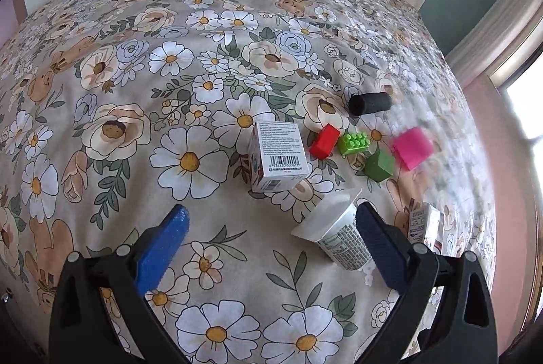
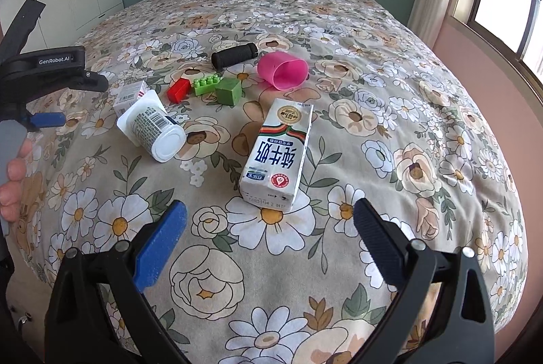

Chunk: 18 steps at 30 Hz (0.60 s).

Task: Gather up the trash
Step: 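Grasp the white medicine box with the left tool while the right tool grasps the milk carton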

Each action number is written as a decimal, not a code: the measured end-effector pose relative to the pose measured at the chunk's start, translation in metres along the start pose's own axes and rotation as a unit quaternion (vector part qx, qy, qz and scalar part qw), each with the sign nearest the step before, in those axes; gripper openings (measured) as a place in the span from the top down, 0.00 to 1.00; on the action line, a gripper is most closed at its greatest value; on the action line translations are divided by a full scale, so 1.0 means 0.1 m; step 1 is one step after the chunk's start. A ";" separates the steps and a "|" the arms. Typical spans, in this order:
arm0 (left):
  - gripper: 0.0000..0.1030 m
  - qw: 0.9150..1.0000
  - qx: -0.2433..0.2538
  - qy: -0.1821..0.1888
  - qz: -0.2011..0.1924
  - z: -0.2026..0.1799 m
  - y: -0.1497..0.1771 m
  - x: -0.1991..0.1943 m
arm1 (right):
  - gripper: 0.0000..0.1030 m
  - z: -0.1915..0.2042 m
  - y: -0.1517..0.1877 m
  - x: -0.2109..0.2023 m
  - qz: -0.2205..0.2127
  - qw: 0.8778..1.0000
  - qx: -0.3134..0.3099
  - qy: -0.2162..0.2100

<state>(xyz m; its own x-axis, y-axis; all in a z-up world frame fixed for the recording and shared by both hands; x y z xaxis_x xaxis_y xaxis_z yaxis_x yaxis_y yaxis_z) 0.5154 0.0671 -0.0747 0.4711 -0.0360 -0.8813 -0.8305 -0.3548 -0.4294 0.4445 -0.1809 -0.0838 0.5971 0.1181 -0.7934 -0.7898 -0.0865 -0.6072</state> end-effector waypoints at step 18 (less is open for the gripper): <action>0.03 0.995 0.021 -0.078 0.050 -0.10 -0.34 1.05 | 0.07 -0.33 -0.36 1.14 0.065 0.988 0.132 -0.051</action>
Point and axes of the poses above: each gripper's, at about its wrist camera, not at the fingertips, and x roughly the way its jaws point, z to its left, y to its underside, the point moved 5 cm from there along x, roughly the way its jaws point, and after that the axes turned 5 degrees about -y, right-handed, at the moved point
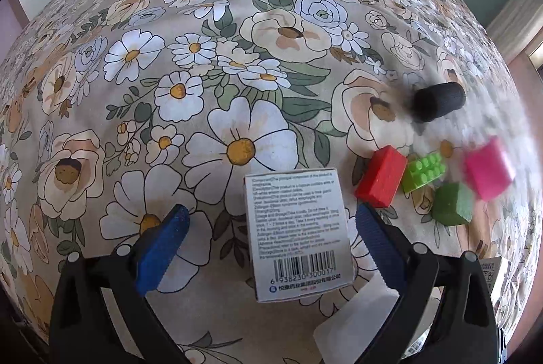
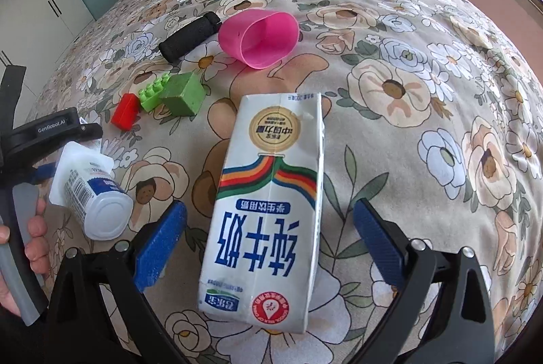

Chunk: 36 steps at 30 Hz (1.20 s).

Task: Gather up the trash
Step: 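Grasp the white medicine box with the left tool while the right tool grasps the milk carton, then carry the medicine box and milk carton over the wastebasket with both tools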

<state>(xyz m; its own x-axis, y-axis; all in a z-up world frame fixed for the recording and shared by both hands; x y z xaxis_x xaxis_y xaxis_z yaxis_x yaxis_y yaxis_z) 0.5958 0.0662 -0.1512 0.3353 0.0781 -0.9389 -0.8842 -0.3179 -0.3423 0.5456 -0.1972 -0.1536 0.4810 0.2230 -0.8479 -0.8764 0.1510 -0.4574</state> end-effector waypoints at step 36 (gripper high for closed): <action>0.57 0.989 0.061 0.052 -0.124 0.38 0.44 -1.74 | 0.53 0.40 0.06 -1.55 -0.109 0.990 -0.089 0.000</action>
Point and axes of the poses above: each gripper's, at about its wrist camera, not at the fingertips, and x roughly the way its jaws point, z to its left, y to its underside, the point moved 5 cm from there along x, roughly the way its jaws point, and after that the axes turned 5 degrees about -y, right-handed, at the moved point
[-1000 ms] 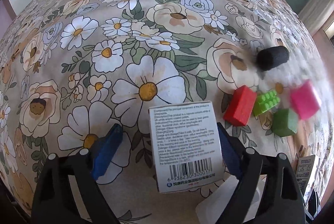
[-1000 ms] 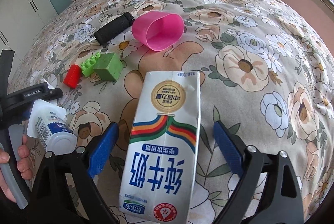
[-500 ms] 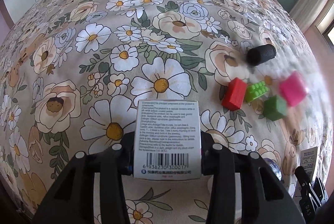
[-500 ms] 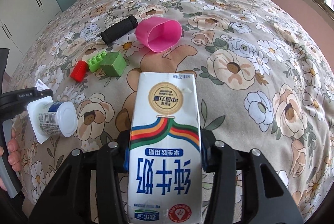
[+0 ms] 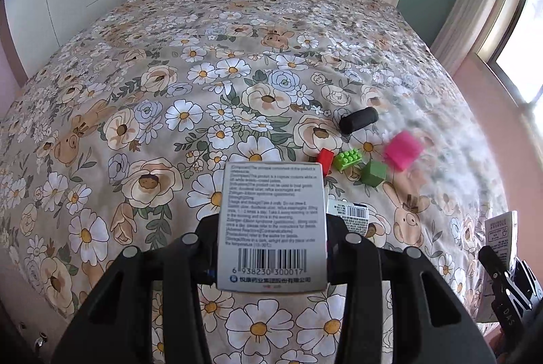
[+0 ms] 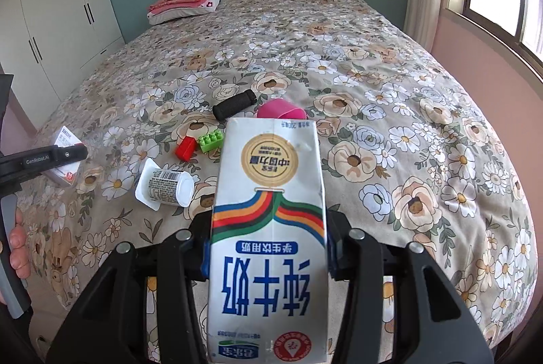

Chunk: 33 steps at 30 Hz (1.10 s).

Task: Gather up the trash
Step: 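Carry the medicine box and milk carton over the wastebasket with both tools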

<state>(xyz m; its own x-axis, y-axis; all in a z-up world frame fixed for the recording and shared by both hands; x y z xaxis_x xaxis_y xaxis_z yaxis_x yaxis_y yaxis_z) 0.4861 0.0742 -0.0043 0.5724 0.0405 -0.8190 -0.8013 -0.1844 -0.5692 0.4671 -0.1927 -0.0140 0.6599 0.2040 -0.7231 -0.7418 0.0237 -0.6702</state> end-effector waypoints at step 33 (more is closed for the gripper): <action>0.56 0.977 0.177 0.079 -0.084 0.06 1.97 -1.99 | 0.53 0.57 1.52 -2.10 -0.035 0.991 -0.108 -0.073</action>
Point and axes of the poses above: each gripper's, at about its wrist camera, not at the fingertips, and x roughly the way its jaws point, z to its left, y to its underside, the point moved 5 cm from there along x, roughly the way its jaws point, and after that the axes turned 5 degrees about -y, right-handed, at the moved point
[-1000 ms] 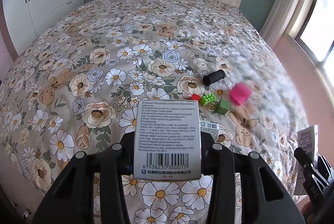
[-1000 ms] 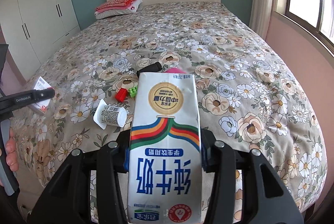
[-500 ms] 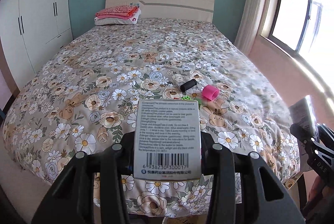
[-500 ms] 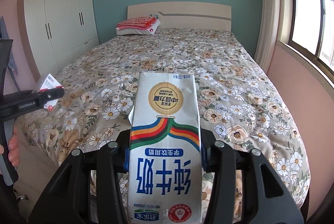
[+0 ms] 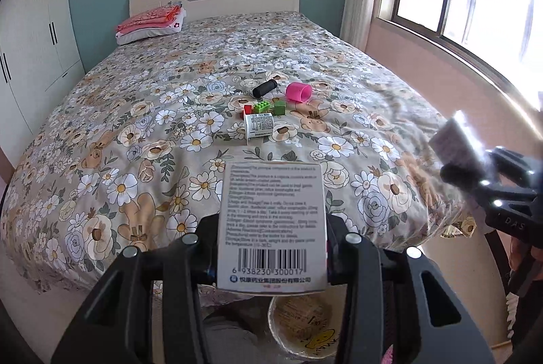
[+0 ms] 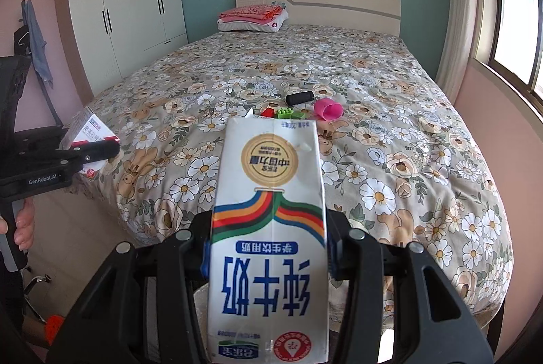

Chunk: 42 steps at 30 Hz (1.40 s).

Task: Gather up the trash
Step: 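Carry the medicine box and milk carton over the wastebasket with both tools, then open both tools to drop the box and carton into the wastebasket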

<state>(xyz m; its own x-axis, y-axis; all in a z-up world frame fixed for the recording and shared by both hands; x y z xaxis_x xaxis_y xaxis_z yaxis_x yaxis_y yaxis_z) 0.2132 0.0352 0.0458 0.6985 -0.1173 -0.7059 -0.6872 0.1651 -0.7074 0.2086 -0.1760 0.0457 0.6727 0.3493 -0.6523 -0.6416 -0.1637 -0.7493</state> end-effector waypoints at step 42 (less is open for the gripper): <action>0.57 0.918 -0.026 0.112 0.381 -0.66 2.93 2.56 | 0.53 0.39 3.18 2.37 0.392 0.914 0.069 -0.078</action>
<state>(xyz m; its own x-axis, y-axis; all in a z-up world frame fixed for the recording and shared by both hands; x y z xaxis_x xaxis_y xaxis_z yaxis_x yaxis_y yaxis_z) 0.1777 -0.0110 -0.3441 -0.0425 -0.1869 -0.9815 -0.9717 0.2363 -0.0029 0.1497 -0.1096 -0.3431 -0.0680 0.3026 -0.9507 -0.9517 -0.3057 -0.0293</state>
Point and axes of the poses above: each gripper's, at about its wrist camera, not at the fingertips, and x roughly the way its jaws point, z to its left, y to its underside, the point moved 5 cm from there along x, roughly the way its jaws point, and after that the axes turned 5 degrees about -y, right-handed, at the moved point
